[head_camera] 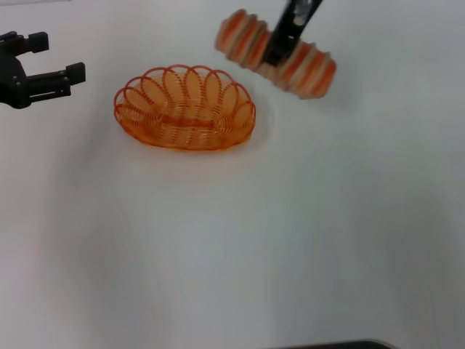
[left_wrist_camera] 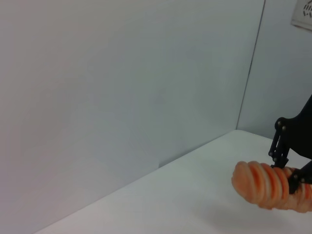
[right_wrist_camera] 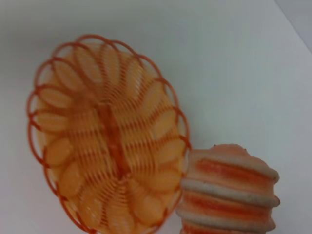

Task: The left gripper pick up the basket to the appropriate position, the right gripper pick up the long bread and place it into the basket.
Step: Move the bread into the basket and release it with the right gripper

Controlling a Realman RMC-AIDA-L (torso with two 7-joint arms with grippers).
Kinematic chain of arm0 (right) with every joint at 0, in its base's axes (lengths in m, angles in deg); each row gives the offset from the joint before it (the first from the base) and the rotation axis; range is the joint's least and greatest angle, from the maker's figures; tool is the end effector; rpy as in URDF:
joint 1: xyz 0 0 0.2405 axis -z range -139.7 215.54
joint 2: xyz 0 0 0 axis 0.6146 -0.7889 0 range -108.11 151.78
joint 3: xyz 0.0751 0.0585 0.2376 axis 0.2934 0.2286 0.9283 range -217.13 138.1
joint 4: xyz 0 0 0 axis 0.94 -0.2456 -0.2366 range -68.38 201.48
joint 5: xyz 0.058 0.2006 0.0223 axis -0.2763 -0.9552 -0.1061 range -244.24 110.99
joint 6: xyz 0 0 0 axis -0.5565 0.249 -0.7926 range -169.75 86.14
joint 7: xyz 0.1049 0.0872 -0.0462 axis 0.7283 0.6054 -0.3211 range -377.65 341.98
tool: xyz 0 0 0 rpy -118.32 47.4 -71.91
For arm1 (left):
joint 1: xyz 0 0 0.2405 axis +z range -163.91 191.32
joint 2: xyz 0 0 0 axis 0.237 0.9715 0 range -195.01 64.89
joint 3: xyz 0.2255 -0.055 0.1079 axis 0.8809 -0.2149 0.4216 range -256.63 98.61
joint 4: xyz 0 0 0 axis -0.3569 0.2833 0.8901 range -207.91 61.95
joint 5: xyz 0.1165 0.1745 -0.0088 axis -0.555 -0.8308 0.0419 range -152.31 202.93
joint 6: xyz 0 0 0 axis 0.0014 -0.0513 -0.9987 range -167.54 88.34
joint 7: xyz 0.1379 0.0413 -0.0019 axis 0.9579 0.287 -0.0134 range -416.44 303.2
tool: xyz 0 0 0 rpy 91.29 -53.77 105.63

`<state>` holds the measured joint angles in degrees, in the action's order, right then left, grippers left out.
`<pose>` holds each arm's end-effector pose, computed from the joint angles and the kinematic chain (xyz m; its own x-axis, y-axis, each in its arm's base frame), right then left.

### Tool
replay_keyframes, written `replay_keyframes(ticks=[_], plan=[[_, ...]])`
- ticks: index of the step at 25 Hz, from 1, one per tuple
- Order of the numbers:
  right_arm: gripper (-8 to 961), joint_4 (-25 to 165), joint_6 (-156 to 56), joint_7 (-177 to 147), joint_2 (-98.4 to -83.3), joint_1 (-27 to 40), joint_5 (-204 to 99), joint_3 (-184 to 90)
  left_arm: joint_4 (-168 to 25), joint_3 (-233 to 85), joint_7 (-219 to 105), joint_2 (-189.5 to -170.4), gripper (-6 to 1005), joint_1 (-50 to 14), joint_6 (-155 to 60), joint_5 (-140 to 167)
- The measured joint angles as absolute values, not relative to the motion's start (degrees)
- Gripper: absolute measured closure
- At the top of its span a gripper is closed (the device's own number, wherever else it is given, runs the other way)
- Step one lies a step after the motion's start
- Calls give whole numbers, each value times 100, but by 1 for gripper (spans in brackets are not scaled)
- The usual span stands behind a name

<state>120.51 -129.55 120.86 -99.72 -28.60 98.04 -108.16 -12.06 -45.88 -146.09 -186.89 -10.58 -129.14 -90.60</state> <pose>0.0758 0.4260 -0.0201 0.8033 -0.4235 0.4188 -0.2301 -0.8692 -0.4377 -0.2690 0.3327 0.0719 0.8013 0.2972 0.5193 0.5266 -0.7623 -0.3763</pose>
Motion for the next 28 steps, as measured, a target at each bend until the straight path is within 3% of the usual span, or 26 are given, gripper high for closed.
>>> replay_keyframes(ticks=[28], plan=[[648,11949,-12332,10966,-9926,-2891,7981,-11529,-1181,-4588,-14607,-18758,121,-1064,-12880,-9031]])
